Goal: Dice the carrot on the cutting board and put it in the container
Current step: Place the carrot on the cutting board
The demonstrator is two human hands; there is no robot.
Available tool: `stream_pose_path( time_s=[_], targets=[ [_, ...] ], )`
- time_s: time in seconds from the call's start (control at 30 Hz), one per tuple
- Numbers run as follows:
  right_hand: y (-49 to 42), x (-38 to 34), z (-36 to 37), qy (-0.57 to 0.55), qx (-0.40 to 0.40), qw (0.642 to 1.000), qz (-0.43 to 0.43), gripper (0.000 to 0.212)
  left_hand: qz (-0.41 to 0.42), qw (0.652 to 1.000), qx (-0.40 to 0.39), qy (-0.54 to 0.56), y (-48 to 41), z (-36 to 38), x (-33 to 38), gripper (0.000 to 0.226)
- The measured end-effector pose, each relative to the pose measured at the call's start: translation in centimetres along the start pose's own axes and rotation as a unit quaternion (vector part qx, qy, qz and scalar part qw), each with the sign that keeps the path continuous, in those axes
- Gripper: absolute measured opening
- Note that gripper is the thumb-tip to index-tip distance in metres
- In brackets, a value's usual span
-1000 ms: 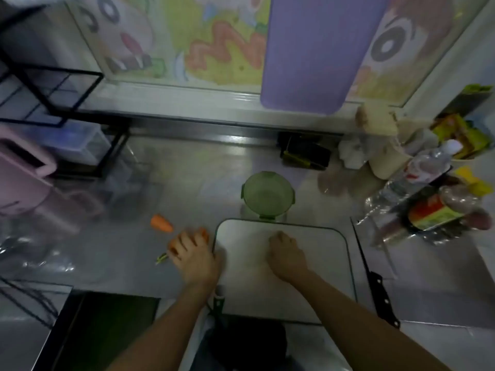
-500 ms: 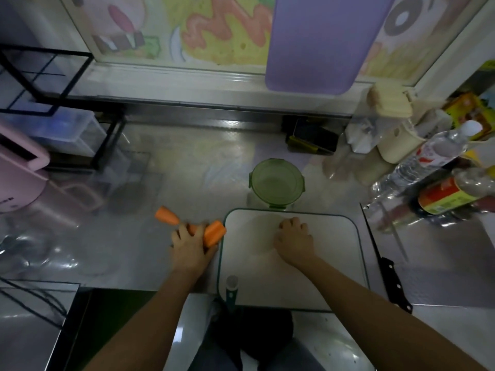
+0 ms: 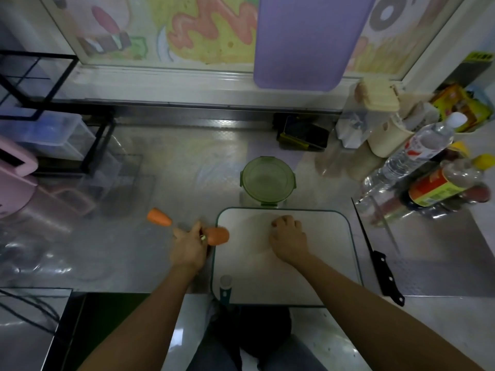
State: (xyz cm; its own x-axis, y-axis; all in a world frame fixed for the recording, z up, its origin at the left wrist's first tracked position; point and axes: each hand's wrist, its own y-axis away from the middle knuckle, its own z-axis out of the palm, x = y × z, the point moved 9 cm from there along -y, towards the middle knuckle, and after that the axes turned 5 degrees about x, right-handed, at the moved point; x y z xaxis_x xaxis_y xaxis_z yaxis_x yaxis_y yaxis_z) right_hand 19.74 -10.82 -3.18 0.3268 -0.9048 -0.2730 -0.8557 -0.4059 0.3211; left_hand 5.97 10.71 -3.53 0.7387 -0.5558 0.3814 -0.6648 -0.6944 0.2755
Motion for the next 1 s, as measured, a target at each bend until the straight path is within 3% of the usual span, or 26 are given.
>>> stream_pose_path(
  time_s=[0.07,0.13,0.2,0.27,0.37,0.43,0.53,0.67,0.77,0.83,0.9,1.0],
  targets=[
    [0.1,-0.2,-0.2,-0.031,0.016,0.999,0.000,0.040,-0.005,0.999,-0.001,0.041,0.6,0.4,0.7,0.026],
    [0.3,-1.2,-0.4,-0.133,0.030,0.990,-0.036,0.043,-0.009,0.995,0.001,0.102,1.1,0.6,1.9,0.022],
    [1.1,-3.8,0.2,-0.271,-0.021,0.954,-0.127,0.059,0.010,0.990,0.002,0.139,1.5,0.6,4.0,0.021],
    [1.9,-6.1,0.8,-0.311,-0.068,0.928,-0.195,0.074,0.041,0.986,-0.019,0.162,2.1,1.1,6.2,0.019],
    [1.3,-6.2,0.6,-0.285,-0.043,0.940,-0.185,0.055,0.084,0.981,-0.055,0.164,2.5,2.6,7.8,0.017],
    [1.0,-4.2,-1.0,-0.247,0.026,0.956,-0.157,0.038,0.096,0.981,-0.058,0.159,2.8,3.0,8.0,0.018],
    [1.1,0.2,-2.9,-0.203,0.123,0.966,-0.102,0.031,0.107,0.982,-0.036,0.153,3.0,3.0,8.5,0.021],
    [1.0,2.8,-1.6,-0.076,0.112,0.988,-0.070,0.044,0.142,0.978,-0.073,0.131,3.5,4.5,9.8,0.040],
    [1.6,2.4,0.7,-0.025,0.046,0.996,-0.079,0.081,0.125,0.983,-0.081,0.109,3.2,4.9,9.5,0.047],
    [1.8,1.2,1.1,0.003,0.045,0.994,-0.099,0.096,0.114,0.989,-0.033,0.090,2.4,3.5,8.2,0.041],
    [1.6,-0.3,1.4,0.020,0.049,0.990,-0.130,0.093,0.101,0.991,0.077,0.032,1.1,0.6,6.3,0.034],
    [1.5,-1.2,2.3,0.039,0.039,0.989,-0.140,0.088,-0.057,0.979,0.193,-0.034,-0.7,-3.4,0.4,0.042]
  ],
)
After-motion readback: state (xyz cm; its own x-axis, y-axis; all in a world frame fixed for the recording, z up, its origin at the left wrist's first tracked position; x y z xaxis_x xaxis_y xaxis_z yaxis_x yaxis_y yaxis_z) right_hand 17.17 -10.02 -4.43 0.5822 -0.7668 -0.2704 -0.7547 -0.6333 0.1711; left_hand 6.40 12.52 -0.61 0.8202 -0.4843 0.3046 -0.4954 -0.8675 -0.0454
